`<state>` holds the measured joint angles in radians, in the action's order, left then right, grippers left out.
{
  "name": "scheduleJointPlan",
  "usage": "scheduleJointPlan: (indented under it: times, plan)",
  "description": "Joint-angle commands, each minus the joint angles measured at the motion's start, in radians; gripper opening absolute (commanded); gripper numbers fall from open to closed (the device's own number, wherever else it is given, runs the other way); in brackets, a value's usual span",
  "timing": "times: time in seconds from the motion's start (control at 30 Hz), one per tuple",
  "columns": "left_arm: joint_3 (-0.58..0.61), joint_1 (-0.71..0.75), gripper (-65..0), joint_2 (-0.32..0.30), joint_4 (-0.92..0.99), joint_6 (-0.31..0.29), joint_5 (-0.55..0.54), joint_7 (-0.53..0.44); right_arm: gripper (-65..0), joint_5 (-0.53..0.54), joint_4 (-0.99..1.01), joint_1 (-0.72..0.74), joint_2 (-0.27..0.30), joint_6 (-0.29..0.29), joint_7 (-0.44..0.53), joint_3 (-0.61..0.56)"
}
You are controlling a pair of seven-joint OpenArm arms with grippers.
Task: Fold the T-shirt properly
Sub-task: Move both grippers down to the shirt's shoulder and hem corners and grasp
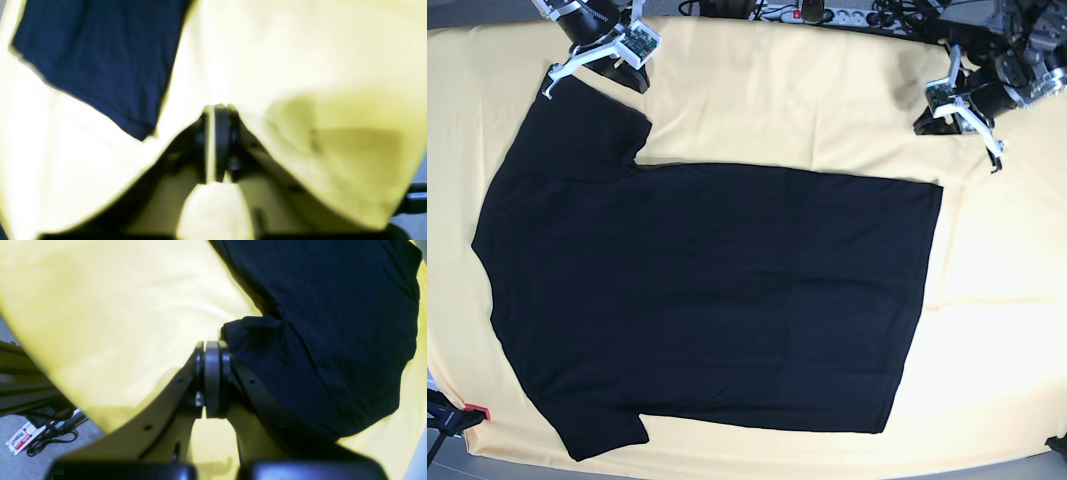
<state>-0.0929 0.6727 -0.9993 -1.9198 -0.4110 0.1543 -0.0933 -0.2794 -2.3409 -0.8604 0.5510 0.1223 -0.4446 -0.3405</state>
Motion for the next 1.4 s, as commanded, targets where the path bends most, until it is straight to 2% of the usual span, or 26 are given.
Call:
scheduleJointPlan:
  times: [0.0, 0.07, 0.1, 0.2, 0.37, 0.53, 0.73, 0.87, 0.9, 0.93, 0.97, 1.03, 1.07, 1.13, 1.17, 1.37]
  plan:
    - [0.01, -0.034, -44.7, -0.027, 0.024, -0.025, -0.01, -0.036, -65.0, -0.005, -0.011, -0.006, 0.002, -0.01, 0.027, 0.001]
    - [0.065, -0.112, -32.8, -0.044, 0.087, -0.05, -0.01, -0.048, -65.0, -0.005, -0.001, -0.006, -0.008, -0.01, 0.027, 0.001]
    - [0.1, -0.153, -30.7, -0.05, 0.115, -0.049, -0.009, -0.048, -65.0, -0.005, 0.002, -0.006, -0.008, -0.01, 0.027, 0.001]
    - [0.213, -0.277, -30.5, -0.053, 0.182, -0.039, 0.019, -0.045, -65.0, -0.005, 0.002, -0.006, -0.009, -0.01, 0.031, 0.001]
    - [0.404, -0.473, -30.5, -0.048, 0.253, 0.016, 0.084, -0.045, -65.0, -0.005, 0.002, -0.006, -0.038, -0.01, 0.034, 0.001]
    - [0.562, -0.644, -30.5, -0.027, 0.292, 0.039, 0.085, -0.033, -65.0, -0.005, 0.002, -0.006, -0.058, -0.01, 0.034, 0.001]
    - [0.667, -0.796, -30.5, 0.025, 0.373, 0.037, 0.085, -0.033, -65.0, -0.014, 0.002, -0.006, -0.058, -0.01, 0.029, 0.001]
    - [0.676, -0.845, -30.8, 0.049, 0.396, 0.037, 0.084, -0.033, -65.0, -0.018, 0.002, -0.006, -0.058, -0.022, 0.006, 0.001]
    - [0.676, -0.851, -32.6, 0.05, 0.396, 0.033, 0.081, -0.033, -65.0, -0.04, 0.002, -0.006, -0.058, -0.031, -0.007, 0.001]
    - [0.676, -0.855, -36.8, 0.05, 0.396, 0.033, 0.075, -0.032, -61.0, -0.07, 0.002, -0.007, -0.058, -0.032, -0.023, 0.001]
    - [0.676, -0.856, -43.3, 0.049, 0.395, 0.035, 0.069, -0.026, -55.3, -0.103, 0.002, -0.006, -0.057, -0.032, -0.041, 0.001]
    - [0.676, -0.856, -60.3, 0.05, 0.395, 0.046, 0.036, 0.02, -42.9, -0.145, 0.002, -0.007, -0.057, -0.032, -0.07, 0.001]
    - [0.676, -0.856, -65.0, 0.05, 0.395, 0.045, 0.007, 0.046, -37.4, -0.148, 0.003, -0.007, -0.057, -0.032, -0.077, 0.001]
    - [0.676, -0.856, -65.0, 0.05, 0.395, 0.045, -0.035, 0.084, -30.6, -0.148, 0.003, -0.006, -0.057, -0.032, -0.076, 0.001]
    - [0.676, -0.856, -65.0, 0.05, 0.395, 0.045, -0.04, 0.092, -29.6, -0.148, 0.003, -0.006, -0.057, -0.032, -0.075, 0.001]
    - [0.676, -0.856, -65.0, 0.049, 0.395, 0.045, -0.04, 0.094, -29.6, -0.143, 0.011, -0.007, -0.057, -0.011, -0.099, 0.059]
